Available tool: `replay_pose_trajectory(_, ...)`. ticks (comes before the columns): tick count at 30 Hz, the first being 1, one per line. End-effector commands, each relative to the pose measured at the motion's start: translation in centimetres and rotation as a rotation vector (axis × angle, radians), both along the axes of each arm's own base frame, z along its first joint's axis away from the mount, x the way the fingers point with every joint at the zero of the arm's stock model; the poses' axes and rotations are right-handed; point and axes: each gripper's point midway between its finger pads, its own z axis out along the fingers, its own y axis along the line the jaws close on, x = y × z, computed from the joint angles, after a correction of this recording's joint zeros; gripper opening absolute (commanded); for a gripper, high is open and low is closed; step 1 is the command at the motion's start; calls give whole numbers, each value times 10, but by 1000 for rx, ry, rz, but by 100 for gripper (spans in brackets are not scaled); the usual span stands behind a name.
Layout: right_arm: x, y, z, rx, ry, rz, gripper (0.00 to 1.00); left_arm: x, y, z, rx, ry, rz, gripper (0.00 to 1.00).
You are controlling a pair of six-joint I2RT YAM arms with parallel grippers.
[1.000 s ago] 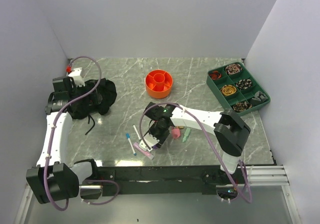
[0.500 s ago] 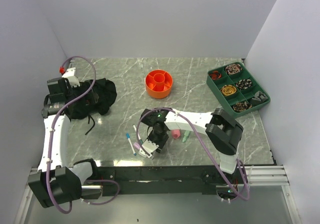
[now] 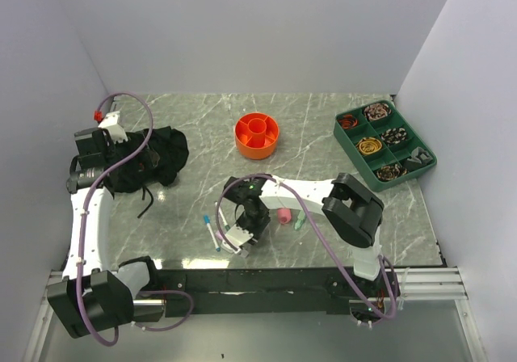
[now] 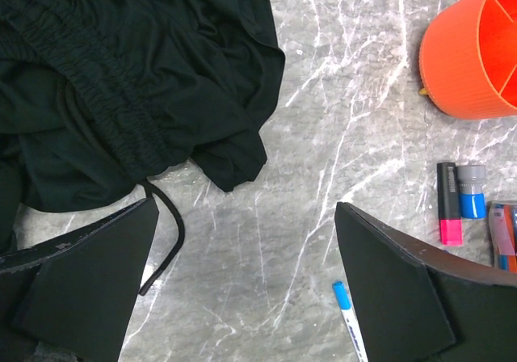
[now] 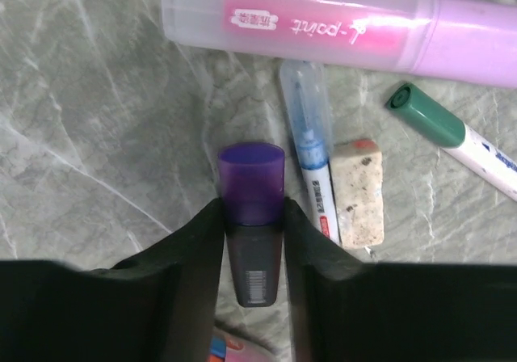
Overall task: Sort the stationery into containers
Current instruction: Pick up the pen from the center of the board.
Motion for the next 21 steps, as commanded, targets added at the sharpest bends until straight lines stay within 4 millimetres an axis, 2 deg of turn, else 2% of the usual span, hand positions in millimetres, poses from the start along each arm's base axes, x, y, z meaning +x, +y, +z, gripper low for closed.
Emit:
replay_pose_trajectory(1,-1,-8,-9,-62,9,-2,29,3,-3,9,-20,-43,-12,100)
replay_pose_trajectory(3,-4,-13,-1,-74,17,-13,17,3,-5,10,-27,-43,-22,99)
replay_pose_trajectory(5,-8,-20,7,-87,32,-28,10,4,-7,9,-36,-37,-33,99)
replay_pose_trajectory(8,-7,-25,38,-47,28,-87,8,5,-14,11,-63,-40,-70,99)
replay_pose_trajectory(9,-1,-21,56,-12,15,-130,7,6,-17,10,-75,-38,-80,99)
replay_pose_trajectory(11,11,-28,72,-16,10,-191,6,9,-27,10,-121,-35,-134,99)
replay_pose_trajectory(12,33,-24,91,28,-5,-258,5,11,-30,12,-137,-39,-152,99)
replay_pose_trajectory(14,48,-22,112,58,20,-332,4,18,-40,9,-183,-22,-200,98)
replay_pose_trajectory(15,75,-12,137,128,12,-430,4,23,-42,14,-187,-31,-210,98)
replay_pose_trajectory(17,87,-2,162,188,72,-502,4,35,-51,13,-203,-21,-242,98)
replay_pose_trajectory(18,106,14,185,266,78,-574,3,43,-52,22,-194,-44,-252,98)
replay_pose_trajectory(19,120,18,200,332,119,-631,2,51,-60,20,-194,-33,-275,98)
replay_pose_trajectory(21,148,36,233,474,163,-742,0,66,-67,36,-169,-84,-310,98)
